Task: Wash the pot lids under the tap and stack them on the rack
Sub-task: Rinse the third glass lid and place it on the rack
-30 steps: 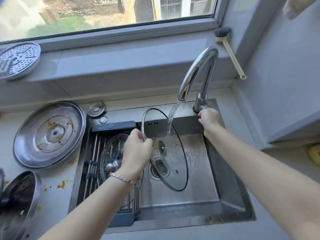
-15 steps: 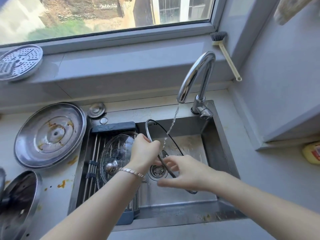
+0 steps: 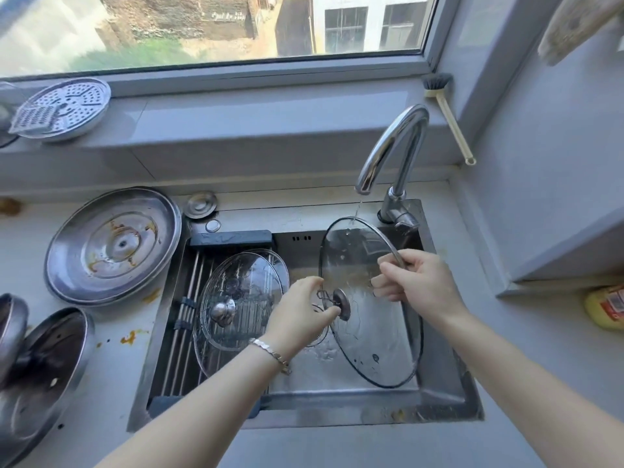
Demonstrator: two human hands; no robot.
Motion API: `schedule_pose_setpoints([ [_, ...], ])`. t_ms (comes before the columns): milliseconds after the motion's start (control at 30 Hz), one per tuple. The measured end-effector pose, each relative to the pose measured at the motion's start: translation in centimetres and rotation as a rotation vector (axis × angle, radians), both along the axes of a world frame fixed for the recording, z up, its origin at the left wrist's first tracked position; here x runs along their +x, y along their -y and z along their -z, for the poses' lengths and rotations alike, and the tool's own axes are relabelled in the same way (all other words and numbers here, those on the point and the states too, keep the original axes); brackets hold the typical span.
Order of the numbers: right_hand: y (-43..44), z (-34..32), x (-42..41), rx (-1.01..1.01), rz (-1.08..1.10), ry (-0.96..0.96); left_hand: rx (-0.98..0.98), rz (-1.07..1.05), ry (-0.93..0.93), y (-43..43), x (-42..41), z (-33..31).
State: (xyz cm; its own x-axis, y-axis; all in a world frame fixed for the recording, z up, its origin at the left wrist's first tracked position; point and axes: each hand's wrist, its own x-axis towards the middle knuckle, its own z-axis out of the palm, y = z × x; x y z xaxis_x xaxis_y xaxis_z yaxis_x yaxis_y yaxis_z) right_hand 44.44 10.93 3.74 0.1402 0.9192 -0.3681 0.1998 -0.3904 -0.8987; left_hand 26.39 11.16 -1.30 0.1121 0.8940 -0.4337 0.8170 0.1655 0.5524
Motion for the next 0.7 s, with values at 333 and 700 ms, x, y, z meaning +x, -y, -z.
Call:
schedule_pose_setpoints([
  [333, 0.9, -1.0, 0.4, 0.026, 0.074, -0.075, 0.083, -0.23, 0.367, 1.2, 0.4, 1.3],
  [700, 1.4, -0.9, -0.7, 0.139, 0.071, 0.134, -0.416, -0.572, 0.891, 1.0, 0.1, 0.4],
])
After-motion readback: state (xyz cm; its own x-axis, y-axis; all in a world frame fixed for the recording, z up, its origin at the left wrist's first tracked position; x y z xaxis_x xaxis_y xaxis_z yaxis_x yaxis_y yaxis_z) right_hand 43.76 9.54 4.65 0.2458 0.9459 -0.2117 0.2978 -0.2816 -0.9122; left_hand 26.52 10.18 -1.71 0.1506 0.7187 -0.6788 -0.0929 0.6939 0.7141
